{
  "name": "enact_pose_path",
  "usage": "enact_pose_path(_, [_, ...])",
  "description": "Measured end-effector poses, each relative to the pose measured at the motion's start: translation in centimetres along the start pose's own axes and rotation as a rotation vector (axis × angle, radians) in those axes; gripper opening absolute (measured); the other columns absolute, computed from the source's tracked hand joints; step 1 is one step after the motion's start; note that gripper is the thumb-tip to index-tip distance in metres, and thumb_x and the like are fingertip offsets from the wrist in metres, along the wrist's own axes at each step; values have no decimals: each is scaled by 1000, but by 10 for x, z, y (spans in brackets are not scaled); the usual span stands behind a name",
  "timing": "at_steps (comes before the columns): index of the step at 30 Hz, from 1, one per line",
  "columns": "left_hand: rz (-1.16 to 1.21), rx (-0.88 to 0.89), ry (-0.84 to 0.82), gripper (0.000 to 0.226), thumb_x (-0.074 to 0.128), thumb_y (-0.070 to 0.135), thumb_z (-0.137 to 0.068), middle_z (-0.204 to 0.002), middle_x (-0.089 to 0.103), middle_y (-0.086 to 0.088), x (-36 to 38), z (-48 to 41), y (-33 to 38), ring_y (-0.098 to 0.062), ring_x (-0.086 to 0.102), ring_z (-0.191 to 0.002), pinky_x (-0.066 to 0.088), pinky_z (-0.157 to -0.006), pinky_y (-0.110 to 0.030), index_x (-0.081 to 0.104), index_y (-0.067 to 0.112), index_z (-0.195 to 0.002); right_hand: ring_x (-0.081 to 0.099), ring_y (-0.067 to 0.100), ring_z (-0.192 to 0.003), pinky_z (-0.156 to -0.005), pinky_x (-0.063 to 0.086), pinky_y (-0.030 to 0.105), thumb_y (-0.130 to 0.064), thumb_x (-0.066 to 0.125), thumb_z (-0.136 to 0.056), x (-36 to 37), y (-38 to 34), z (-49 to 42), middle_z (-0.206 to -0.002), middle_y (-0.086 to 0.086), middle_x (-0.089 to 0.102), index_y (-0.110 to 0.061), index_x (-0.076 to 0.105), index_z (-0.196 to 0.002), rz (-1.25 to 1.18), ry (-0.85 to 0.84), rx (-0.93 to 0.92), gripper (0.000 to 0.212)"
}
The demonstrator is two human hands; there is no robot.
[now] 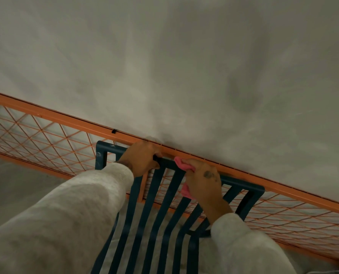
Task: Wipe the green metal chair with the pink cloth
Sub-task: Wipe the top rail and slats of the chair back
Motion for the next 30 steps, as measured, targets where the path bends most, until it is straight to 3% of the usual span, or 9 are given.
enact_pose_path(3, [8, -6, 0, 31, 76, 23, -78, -107, 73, 3, -1, 0, 1, -16, 66, -92, 56, -85, -37, 74, 25, -109, 69, 17, -95, -76, 57, 36, -6, 53, -94, 11, -20, 9, -123, -5, 67, -30, 64, -126, -22, 14, -35, 42])
enact_pose_path(4, [14, 0, 8, 31, 76, 22, -78, -108, 73, 3, -1, 0, 1, -16, 66, -93, 56, -85, -37, 74, 25, -109, 68, 19, -104, -85, 40, 17, -4, 56, -93, 12, -24, 16, -128, -3, 65, -26, 63, -127, -39, 25, -94, 42])
enact_pose_path(5, [19, 0, 10, 30, 76, 21, -78, -107, 73, 4, -1, 0, 1, -15, 66, -92, 56, -84, -36, 74, 25, -108, 67, 20, -107, -100, 44, 26, -1, 60, -91, 15, -21, 22, -129, 1, 64, -22, 63, -127, -41, 34, -148, 43])
enact_pose_path(7, [22, -7, 7, 28, 76, 22, -79, -104, 72, 4, 0, 1, 0, -13, 65, -87, 55, -80, -32, 74, 25, -107, 71, 22, -100, -92, 55, 33, 1, 63, -88, 11, -8, 26, -126, 2, 66, -21, 62, -127, -12, 21, -188, 44])
enact_pose_path(10, [37, -11, 2, 27, 76, 23, -80, -102, 72, 6, 0, 1, -1, -11, 64, -85, 55, -78, -28, 74, 24, -107, 67, 8, -100, -78, 48, 7, -8, 59, -93, -10, 18, 22, -129, -13, 61, -30, 61, -127, -6, -32, -11, 41])
enact_pose_path(13, [35, -21, 9, 26, 75, 22, -82, -101, 71, 6, -1, 1, -1, -11, 63, -84, 53, -77, -26, 73, 24, -107, 58, -13, -62, -50, 38, -1, -11, 54, -98, -23, 27, 16, -113, -19, 61, -32, 64, -123, -117, 18, 166, 35])
enact_pose_path(19, [7, 22, 20, 29, 65, 16, -87, -107, 66, 3, -4, 20, 16, -15, 63, -87, 57, -82, -32, 66, 22, -115, 56, -16, -54, -47, 38, -1, -7, 51, -97, -31, -6, 26, -101, -29, 59, -44, 58, -117, -215, -11, 115, 43])
enact_pose_path(23, [79, 67, 172, 32, 68, 20, -85, -104, 62, 6, -21, 57, 33, -12, 60, -90, 54, -82, -28, 64, 23, -117, 62, -13, -83, -79, 51, 6, -7, 57, -95, -44, -14, 46, -112, -19, 67, -34, 66, -119, -300, -20, 20, 37])
enact_pose_path(30, [133, -87, 259, 26, 69, 30, -87, -108, 70, 2, -52, 142, 70, -14, 66, -93, 55, -84, -27, 70, 16, -110, 60, -20, -71, -59, 42, -1, -12, 59, -96, -92, -32, 97, -111, -19, 67, -28, 67, -122, -496, -101, -78, 32])
Point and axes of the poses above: each hand's wrist, its own z-axis away from the middle knuckle, its own x-axis out of the palm, y = z × x, the point moved 5 cm from there along -z, towards the middle knuckle
